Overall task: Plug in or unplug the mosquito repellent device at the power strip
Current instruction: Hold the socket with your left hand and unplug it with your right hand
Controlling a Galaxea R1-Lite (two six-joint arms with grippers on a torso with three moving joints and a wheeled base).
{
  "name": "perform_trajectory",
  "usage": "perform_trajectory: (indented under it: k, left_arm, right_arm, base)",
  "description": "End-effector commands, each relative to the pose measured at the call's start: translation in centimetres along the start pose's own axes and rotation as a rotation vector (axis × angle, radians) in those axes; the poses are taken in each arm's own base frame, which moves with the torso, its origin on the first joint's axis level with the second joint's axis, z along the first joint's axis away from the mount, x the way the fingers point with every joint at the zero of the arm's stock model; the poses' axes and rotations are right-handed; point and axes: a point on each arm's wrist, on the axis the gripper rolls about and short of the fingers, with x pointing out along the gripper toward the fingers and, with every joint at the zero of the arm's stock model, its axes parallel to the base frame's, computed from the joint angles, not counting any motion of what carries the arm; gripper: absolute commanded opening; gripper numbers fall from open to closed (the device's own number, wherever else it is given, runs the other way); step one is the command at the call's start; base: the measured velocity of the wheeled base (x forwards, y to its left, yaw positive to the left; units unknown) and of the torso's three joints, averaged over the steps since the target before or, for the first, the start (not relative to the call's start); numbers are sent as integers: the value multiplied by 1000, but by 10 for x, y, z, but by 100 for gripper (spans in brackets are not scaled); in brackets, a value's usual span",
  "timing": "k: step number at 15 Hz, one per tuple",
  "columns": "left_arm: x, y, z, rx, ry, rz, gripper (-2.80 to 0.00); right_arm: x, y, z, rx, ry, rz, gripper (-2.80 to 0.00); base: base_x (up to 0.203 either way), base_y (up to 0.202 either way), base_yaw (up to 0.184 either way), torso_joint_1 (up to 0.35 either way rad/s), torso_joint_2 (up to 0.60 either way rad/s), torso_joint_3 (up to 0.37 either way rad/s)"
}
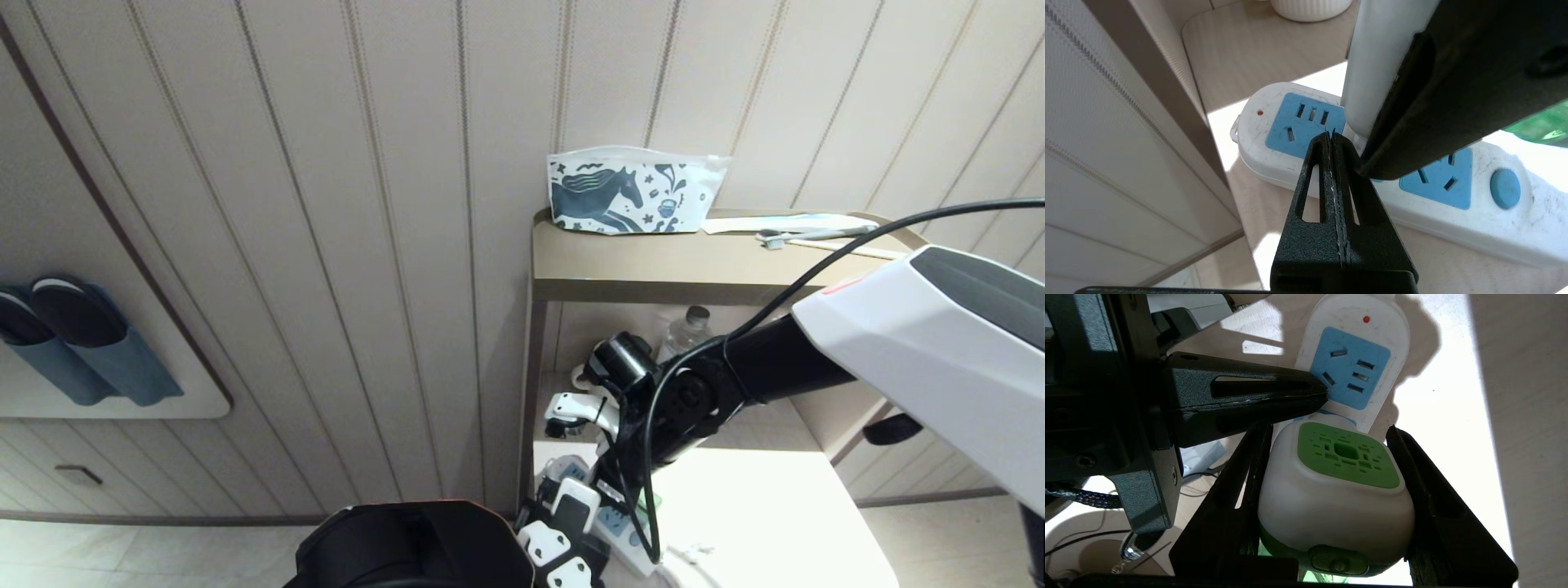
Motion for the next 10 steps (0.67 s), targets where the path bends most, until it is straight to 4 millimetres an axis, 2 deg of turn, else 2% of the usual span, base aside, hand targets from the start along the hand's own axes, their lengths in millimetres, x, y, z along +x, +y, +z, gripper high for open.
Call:
perform_trajectory:
  k: [1,10]
  left_arm:
    - [0,0,2,-18,-30,2,-280]
    - [-1,0,0,-12,-25,1,-280]
  right_arm:
    - [-7,3,2,-10,-13,2,-280]
    - [-12,4,-2,-8,-20,3,-280]
  base:
    - [0,0,0,0,0,0]
    - [0,0,0,0,0,0]
